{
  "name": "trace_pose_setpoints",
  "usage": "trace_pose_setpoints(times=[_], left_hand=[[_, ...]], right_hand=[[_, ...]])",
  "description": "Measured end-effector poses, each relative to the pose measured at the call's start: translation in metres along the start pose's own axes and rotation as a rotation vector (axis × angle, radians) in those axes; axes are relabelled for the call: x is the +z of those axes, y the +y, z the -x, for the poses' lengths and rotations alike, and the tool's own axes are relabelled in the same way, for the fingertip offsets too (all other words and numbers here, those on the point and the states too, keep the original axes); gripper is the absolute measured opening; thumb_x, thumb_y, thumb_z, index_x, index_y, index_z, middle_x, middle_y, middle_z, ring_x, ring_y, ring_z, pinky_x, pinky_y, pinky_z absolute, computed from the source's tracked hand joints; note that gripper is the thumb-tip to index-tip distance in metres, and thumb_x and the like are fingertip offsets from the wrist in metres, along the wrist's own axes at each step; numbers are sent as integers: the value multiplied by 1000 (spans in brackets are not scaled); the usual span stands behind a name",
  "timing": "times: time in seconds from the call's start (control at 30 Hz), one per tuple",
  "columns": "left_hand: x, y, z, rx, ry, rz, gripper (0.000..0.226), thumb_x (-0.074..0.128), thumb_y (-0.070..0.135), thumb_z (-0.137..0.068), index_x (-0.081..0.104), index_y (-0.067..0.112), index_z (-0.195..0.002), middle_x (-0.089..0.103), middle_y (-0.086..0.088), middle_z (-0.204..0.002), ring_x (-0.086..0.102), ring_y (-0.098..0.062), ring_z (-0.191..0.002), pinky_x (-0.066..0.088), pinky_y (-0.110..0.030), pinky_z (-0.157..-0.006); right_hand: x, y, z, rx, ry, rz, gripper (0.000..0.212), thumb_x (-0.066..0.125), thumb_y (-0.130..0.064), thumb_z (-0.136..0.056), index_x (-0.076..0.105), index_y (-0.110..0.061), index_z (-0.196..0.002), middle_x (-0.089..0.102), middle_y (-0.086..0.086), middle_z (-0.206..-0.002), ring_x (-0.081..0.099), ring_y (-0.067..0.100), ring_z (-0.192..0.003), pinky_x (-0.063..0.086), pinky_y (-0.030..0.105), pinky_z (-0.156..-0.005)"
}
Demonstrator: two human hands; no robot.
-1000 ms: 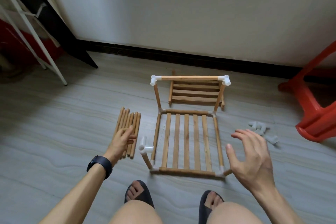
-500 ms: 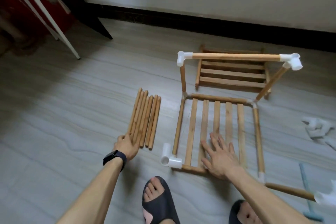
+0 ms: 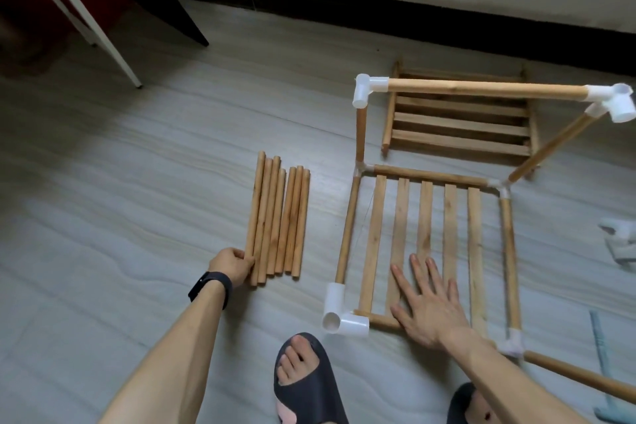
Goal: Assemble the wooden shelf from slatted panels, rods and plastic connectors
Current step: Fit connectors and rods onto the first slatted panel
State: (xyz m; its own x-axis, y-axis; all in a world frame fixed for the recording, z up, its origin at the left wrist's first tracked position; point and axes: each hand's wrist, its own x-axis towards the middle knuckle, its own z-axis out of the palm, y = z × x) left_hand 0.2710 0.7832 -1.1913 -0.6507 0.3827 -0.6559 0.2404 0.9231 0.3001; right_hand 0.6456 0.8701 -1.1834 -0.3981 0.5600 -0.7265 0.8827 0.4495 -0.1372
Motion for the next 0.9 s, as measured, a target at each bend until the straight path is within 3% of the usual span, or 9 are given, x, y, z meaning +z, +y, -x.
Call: trace_pose_setpoints(times=[0.1,0.2,0.27,0.37,0.53,0.63,0.73,0.8,0.9], left_hand=[[-10,-6,8,48,-15,51,15,62,24,-97,69,12,-91,70,-7,-88,67,-31,-97,49,-32,-77],[-35,-11,30,149,2,187,15,61,24,-98,69,12,-103,71,-2,-86,70,-26,-90,53,-34,-74],[-60,-6,55,263,42,226,18,61,24,-98,68,13,-111,73,2,-91,71,-16,-83,51,-28,-68],[-96,8,99,507,109,133,20,63,30,-97,71,20,-113,75,6,-91,70,-10,-86,54,-31,-80],[-121,65,193,892,183,-51,27,64,27,-97,70,24,-123,74,3,-101,67,-16,-91,55,-35,-82],[-109,101,239,1094,180,-188,32,60,29,-98,65,29,-130,71,5,-97,62,-13,-81,55,-34,-74],[-89,120,267,1257,191,-299,30,57,29,-100,63,31,-129,71,6,-100,59,-8,-82,52,-29,-73],[-74,121,273,1313,167,-319,31,56,29,-100,60,31,-131,69,6,-110,60,-8,-92,54,-31,-80],[-49,113,268,1180,109,-255,45,51,36,-102,44,30,-146,53,5,-142,49,-10,-128,45,-36,-107]], right_hand=[[-12,-3,3,9,-30,-26,75,23,-65,-99,-25,-41,-151,-39,0,-157,-35,27,-144,-9,54,-120],[-37,-14,22,22,80,-163,78,27,-67,-98,-10,-33,-158,-18,7,-166,-16,26,-152,0,49,-124],[-59,-24,45,-32,293,-292,80,30,-68,-96,-1,-30,-159,-8,3,-168,-6,22,-154,5,43,-125],[-98,-41,93,-178,685,-359,77,36,-67,-95,16,-26,-158,4,1,-168,5,19,-154,13,42,-123],[-152,-56,165,-331,1267,39,70,55,-53,-91,42,-21,-152,27,19,-160,22,36,-150,19,60,-118],[-157,-49,185,-299,1305,273,59,50,-47,-97,36,-36,-153,42,15,-153,38,36,-142,14,65,-116],[-144,-31,198,-354,1247,316,68,58,-19,-98,28,-41,-155,62,8,-109,58,29,-93,44,49,-86],[-134,-17,209,-360,1216,281,69,53,-9,-97,31,-41,-154,57,5,-91,50,23,-73,38,38,-62],[-113,4,221,-276,1159,258,60,45,-17,-97,37,-40,-152,52,1,-87,43,18,-66,26,32,-57]])
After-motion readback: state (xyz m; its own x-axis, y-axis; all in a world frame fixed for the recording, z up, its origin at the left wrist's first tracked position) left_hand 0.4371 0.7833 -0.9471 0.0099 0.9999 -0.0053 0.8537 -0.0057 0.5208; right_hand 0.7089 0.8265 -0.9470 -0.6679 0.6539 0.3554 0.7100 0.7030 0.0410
